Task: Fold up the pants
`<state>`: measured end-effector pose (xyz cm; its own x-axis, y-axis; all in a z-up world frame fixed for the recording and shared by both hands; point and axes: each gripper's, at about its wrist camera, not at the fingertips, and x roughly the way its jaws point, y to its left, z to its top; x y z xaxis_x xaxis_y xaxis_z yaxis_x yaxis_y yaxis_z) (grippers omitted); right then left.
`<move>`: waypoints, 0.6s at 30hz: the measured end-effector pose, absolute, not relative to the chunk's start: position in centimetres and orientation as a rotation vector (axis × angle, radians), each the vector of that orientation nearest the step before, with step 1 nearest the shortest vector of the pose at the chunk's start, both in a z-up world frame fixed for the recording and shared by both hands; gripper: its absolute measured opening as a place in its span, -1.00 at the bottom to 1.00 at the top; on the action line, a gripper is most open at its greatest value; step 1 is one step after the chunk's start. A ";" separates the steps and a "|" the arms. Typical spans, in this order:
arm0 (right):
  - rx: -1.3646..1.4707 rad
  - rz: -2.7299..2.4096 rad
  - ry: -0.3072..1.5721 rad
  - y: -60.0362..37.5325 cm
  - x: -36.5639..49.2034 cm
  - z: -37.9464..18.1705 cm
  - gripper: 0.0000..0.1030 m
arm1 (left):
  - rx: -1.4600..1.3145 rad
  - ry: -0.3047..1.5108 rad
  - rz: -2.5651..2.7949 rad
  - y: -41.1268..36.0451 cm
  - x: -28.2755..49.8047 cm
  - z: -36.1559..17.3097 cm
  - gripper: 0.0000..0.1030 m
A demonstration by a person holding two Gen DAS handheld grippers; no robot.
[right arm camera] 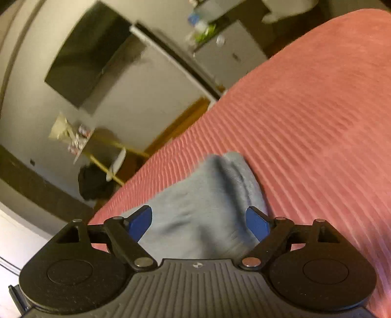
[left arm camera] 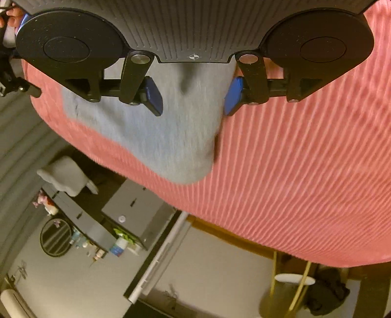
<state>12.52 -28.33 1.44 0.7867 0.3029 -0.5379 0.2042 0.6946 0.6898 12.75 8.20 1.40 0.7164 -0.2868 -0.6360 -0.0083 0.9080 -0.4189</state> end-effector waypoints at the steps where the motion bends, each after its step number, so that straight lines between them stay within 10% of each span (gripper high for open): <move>1: 0.828 0.058 0.661 -28.2 10.9 1.1 0.66 | -0.412 0.766 -0.161 8.3 11.8 1.0 0.24; 18: 0.921 0.131 0.667 -25.6 4.7 -2.2 -0.06 | -0.479 0.683 -0.193 6.7 5.3 -0.3 0.26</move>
<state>4.71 -25.64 -2.24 0.7930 0.3791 -0.4770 0.1714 0.6124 0.7717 5.33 6.69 -0.27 0.7631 -0.3239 -0.5593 0.0159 0.8745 -0.4847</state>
